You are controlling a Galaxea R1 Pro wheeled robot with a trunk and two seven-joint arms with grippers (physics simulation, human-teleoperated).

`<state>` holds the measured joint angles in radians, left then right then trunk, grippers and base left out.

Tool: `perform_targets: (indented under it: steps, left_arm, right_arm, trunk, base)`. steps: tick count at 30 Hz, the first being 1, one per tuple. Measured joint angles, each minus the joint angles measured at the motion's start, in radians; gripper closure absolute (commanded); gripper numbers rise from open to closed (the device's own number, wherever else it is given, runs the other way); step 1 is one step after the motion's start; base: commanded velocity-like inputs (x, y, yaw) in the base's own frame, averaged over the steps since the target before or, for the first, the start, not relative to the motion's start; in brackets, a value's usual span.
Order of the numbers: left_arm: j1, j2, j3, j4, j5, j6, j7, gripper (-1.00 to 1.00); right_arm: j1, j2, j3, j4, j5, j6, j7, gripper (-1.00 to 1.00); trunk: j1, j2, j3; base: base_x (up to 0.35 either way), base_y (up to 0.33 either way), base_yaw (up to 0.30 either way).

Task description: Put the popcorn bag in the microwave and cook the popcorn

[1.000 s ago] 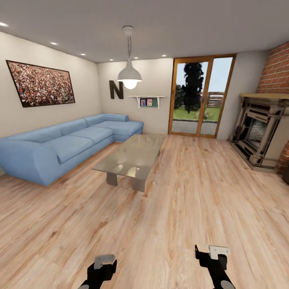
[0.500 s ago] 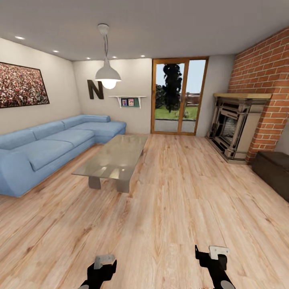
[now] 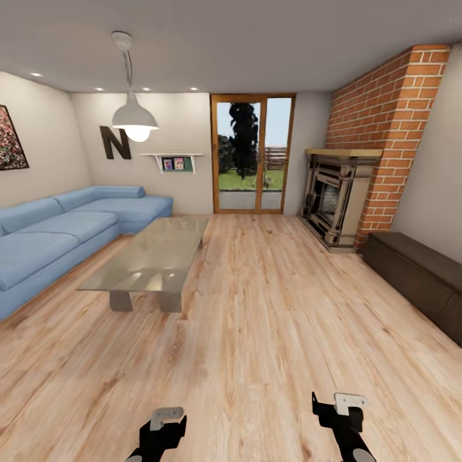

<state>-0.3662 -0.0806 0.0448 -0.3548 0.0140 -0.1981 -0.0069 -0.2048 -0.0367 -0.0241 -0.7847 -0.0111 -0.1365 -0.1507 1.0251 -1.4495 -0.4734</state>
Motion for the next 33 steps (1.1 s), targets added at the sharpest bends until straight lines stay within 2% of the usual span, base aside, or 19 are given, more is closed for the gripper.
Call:
perform_targets:
  steps: [33]
  left_arm:
    - [0.000,0.000,-0.001,0.000,0.000,0.000,0.000,-1.00]
  right_arm:
    - [-0.001,0.000,-0.001,0.001,0.000,-0.001,0.000,-1.00]
  trunk:
    - [0.000,0.000,0.000]
  base:
    - [0.000,0.000,-0.300]
